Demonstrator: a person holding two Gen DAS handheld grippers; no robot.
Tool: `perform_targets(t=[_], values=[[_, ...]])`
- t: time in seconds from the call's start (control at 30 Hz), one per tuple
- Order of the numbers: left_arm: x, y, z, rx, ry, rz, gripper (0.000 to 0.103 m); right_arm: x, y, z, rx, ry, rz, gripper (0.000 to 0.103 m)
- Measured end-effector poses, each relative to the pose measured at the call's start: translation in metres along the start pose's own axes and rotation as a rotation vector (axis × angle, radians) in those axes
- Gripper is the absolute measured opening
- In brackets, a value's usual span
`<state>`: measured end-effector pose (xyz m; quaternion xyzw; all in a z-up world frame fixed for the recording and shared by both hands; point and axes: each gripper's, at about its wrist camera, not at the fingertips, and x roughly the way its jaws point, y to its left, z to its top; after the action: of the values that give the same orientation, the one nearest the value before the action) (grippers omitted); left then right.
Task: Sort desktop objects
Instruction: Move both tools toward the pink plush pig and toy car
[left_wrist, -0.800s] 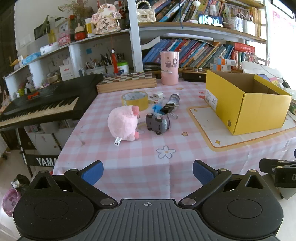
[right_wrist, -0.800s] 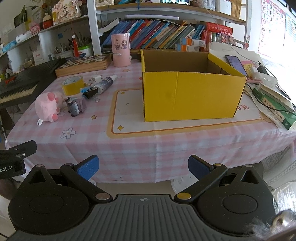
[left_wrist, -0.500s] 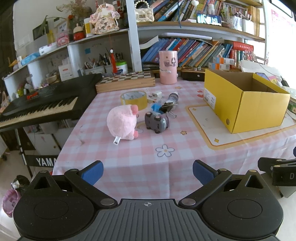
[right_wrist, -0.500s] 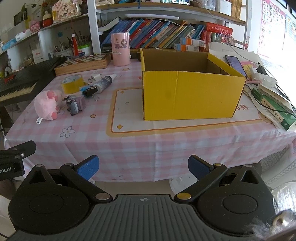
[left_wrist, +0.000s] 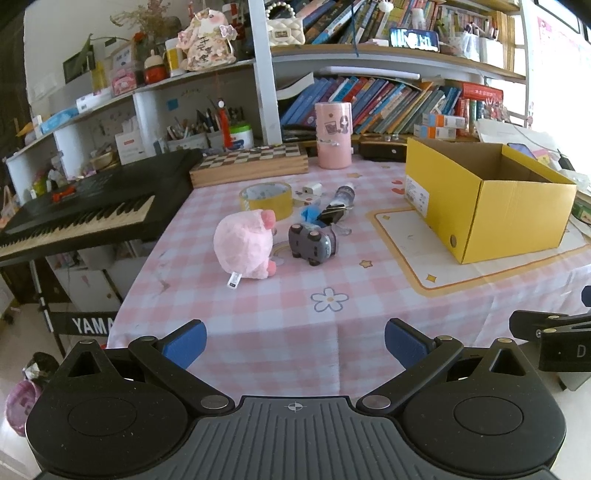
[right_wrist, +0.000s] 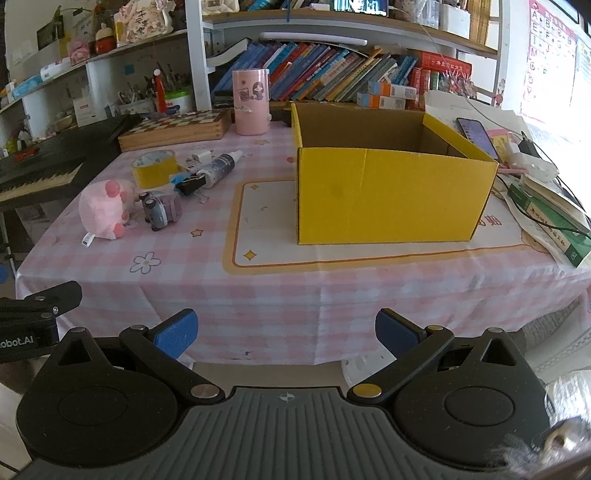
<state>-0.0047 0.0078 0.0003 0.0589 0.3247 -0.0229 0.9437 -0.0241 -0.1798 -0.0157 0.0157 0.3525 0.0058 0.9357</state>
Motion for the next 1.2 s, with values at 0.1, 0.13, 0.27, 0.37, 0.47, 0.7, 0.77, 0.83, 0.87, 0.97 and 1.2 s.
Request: perform_targets(t=[0.1,0.13,0.27,0.37,0.47,0.7,0.77,0.83,0.87,0.97,1.2], values=[[0.0,0.001,0.0,0.004,0.008,0.0,0.103,0.0,0.002,0.0,-0.003,-0.002,0.009,0.103],[0.0,0.002,0.0,0.006,0.01,-0.001,0.103,0.0,0.003,0.0,-0.005,-0.003,0.012,0.103],[0.0,0.006,0.0,0.009,0.037,-0.013,0.103,-0.001,0.008,0.001,-0.014,-0.007,0.017,0.102],[0.001,0.007,0.001,0.016,0.035,-0.011,0.103,0.0,0.011,0.002,-0.021,-0.01,0.018,0.101],[0.001,0.009,0.0,0.018,0.024,-0.009,0.103,0.001,0.014,0.002,-0.027,-0.014,0.023,0.101],[0.004,0.013,0.002,0.023,-0.008,0.006,0.103,0.003,0.022,0.008,-0.053,-0.033,0.055,0.101],[0.005,0.015,0.002,0.021,-0.004,0.001,0.103,0.004,0.024,0.009,-0.061,-0.036,0.066,0.099],[0.006,0.016,0.003,0.026,-0.005,0.007,0.103,0.005,0.026,0.011,-0.067,-0.037,0.08,0.097],[0.006,0.017,0.003,0.026,-0.008,0.009,0.103,0.006,0.027,0.011,-0.07,-0.035,0.084,0.097],[0.005,0.017,0.003,0.032,-0.016,0.009,0.103,0.007,0.029,0.012,-0.076,-0.032,0.087,0.096],[0.003,0.021,0.002,0.039,-0.026,0.018,0.103,0.011,0.032,0.017,-0.068,-0.028,0.122,0.091]])
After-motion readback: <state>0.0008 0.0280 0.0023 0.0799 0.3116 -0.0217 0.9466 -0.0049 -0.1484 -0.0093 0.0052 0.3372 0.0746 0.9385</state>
